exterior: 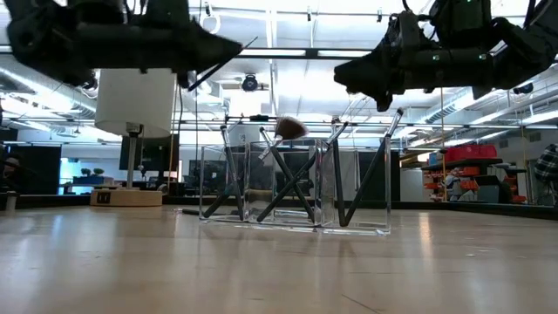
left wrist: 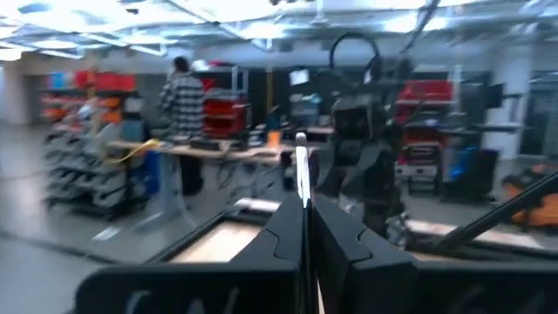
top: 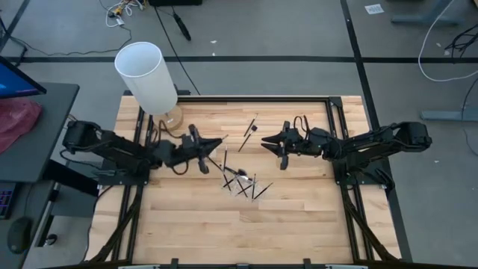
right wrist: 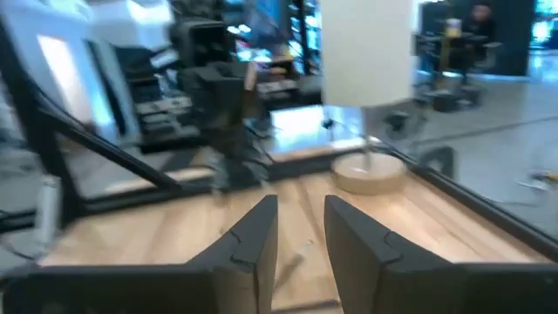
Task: Put items in baskets/containers
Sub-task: Put the black eyeshadow brush into the transparent organizer
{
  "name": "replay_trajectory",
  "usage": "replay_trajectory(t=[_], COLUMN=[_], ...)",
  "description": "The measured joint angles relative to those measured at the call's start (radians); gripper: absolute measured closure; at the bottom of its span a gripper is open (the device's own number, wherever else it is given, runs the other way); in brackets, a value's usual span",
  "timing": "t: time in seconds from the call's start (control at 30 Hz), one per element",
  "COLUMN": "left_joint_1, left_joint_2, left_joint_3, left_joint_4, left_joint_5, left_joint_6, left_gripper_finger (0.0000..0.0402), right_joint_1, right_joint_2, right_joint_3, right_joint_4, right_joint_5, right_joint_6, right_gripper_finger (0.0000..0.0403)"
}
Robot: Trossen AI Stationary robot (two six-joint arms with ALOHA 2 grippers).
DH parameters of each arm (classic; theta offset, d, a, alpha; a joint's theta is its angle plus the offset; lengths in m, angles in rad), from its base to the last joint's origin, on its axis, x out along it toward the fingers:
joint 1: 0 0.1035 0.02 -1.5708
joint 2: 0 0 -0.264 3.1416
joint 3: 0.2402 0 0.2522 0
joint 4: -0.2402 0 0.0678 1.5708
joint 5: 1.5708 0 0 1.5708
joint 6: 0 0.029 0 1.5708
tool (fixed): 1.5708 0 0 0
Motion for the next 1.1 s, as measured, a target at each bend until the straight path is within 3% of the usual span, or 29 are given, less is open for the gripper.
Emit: replay_trajectory(t=[0.2,0.47,0.67,0.87,1.1], left_joint_1=[0.010,-0.005,-0.006,-0.005,-0.005], left_joint_2=[0.077,0.202,0.249,0.251,0.251], left_joint_3=[0.128,0.276,0.315,0.314,0.314], left_joint_4=[-0.021,-0.117,-0.140,-0.141,-0.142], left_joint_5=[0.134,0.135,0.138,0.138,0.137], left_joint_6=[0.018,0.042,0.041,0.042,0.042], left_gripper_finger=[0.0392,0.0390,0.0391,0.0391,0.0383], right_joint_1=[0.022,0.068,0.081,0.081,0.081], right_joint_2=[0.030,0.233,0.323,0.336,0.336], right_joint_3=[0.000,0.114,0.171,0.183,0.183], right_joint_4=[0.112,0.261,0.379,0.383,0.393], right_joint_5=[-0.080,-0.078,-0.077,-0.075,-0.073], right_joint_6=[0.036,0.006,-0.023,-0.019,-0.036], right_gripper_finger=[0.0289,0.0253,0.0248,0.0281,0.0369])
